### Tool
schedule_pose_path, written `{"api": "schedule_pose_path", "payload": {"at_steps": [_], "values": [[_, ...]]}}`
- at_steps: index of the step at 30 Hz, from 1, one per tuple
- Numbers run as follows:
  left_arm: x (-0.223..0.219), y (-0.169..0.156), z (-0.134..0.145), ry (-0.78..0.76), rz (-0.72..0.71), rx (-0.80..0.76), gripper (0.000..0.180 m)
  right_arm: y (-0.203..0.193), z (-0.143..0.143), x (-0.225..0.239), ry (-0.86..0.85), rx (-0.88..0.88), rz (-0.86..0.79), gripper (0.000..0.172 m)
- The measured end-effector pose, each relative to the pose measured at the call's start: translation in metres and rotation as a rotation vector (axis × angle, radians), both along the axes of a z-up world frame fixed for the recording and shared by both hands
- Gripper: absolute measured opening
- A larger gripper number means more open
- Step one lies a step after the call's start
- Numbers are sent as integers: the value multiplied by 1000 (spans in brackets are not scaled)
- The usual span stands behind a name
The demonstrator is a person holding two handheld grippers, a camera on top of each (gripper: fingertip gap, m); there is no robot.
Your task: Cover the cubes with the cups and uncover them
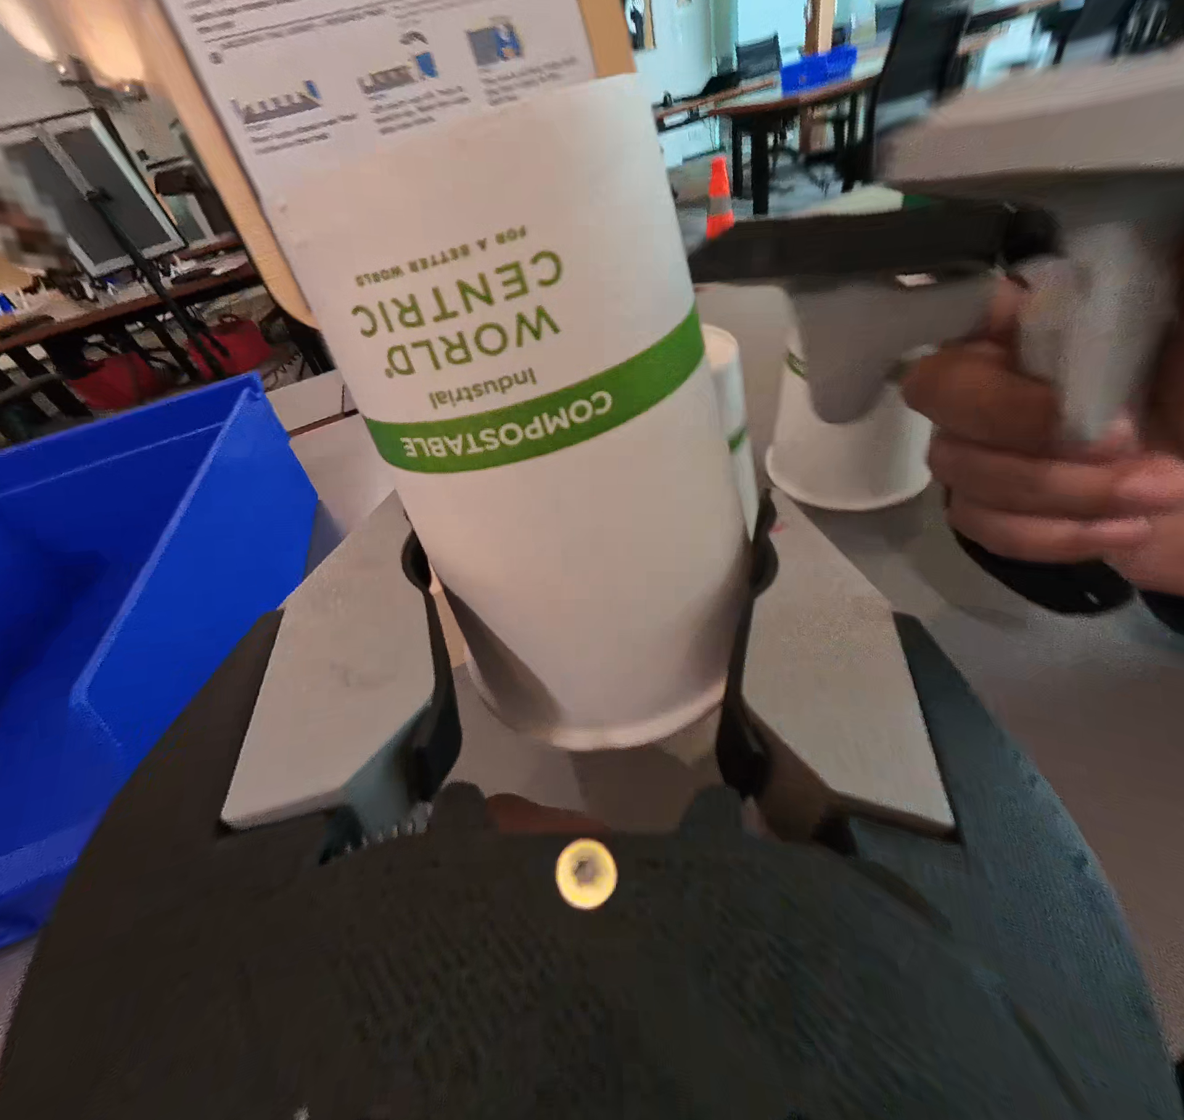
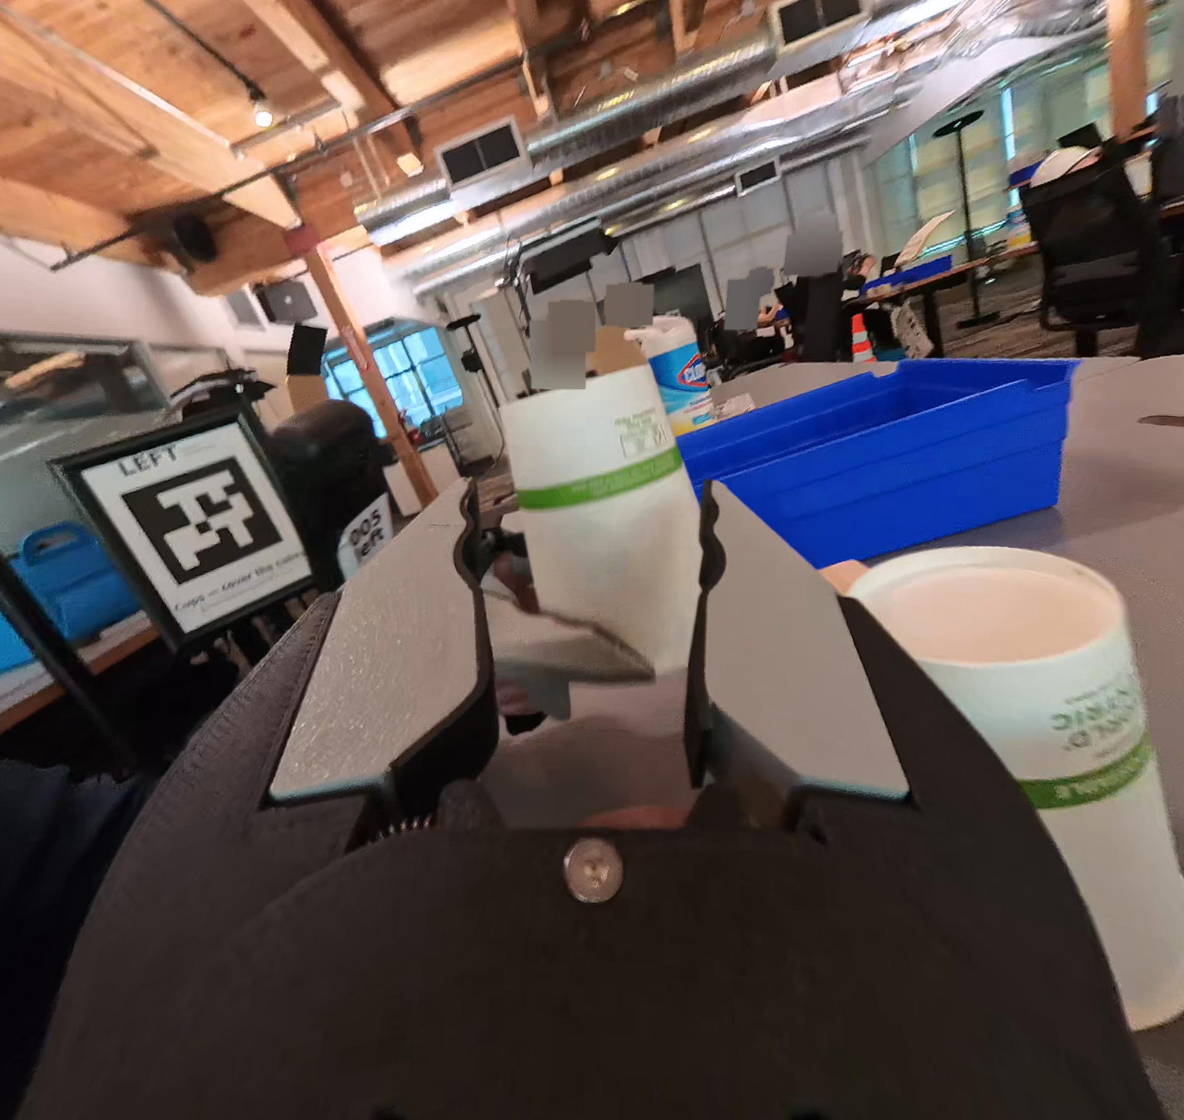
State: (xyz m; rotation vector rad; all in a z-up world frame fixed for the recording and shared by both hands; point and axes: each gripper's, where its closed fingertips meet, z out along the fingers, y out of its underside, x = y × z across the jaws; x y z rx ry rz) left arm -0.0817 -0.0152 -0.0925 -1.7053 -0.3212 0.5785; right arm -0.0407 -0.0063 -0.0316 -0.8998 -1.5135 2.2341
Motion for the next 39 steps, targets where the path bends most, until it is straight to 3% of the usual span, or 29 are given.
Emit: {"api": "schedule_pose_path", "payload": {"at_steps": [4, 8, 11, 15, 20, 23, 25, 29, 36, 39], "values": [[-61, -3, 9, -144, 33, 92, 102, 14, 6, -3, -23, -100, 4, 61], [-102, 15, -9, -170, 68, 36, 98, 11, 2, -3, -37, -94, 23, 60], [-112, 28, -29, -233, 81, -20, 97, 10, 1, -4, -30, -71, 9, 58], [-115, 27, -68, -335, 107, -165, 97, 6, -1, -3, -44, -79, 33, 58], [-106, 17, -94, -432, 110, -308, 99, 3, 1, -1, -36, -77, 45, 58], [-103, 10, -82, -410, 120, -225, 91, 4, 2, 0, -29, -68, 38, 58], [-105, -2, -54, -300, 172, -69, 89, 3, 1, -1, -27, -57, 32, 59], [-86, -27, -4, -93, 192, 226, 66, 0, -3, -2, -33, -40, 30, 62], [-72, -20, -5, 12, 187, 144, 63, -10, -15, -3, 5, 104, -9, 65], [-62, -14, -2, 56, 123, 144, 36, -9, -22, -2, 46, 245, -82, 72]]}}
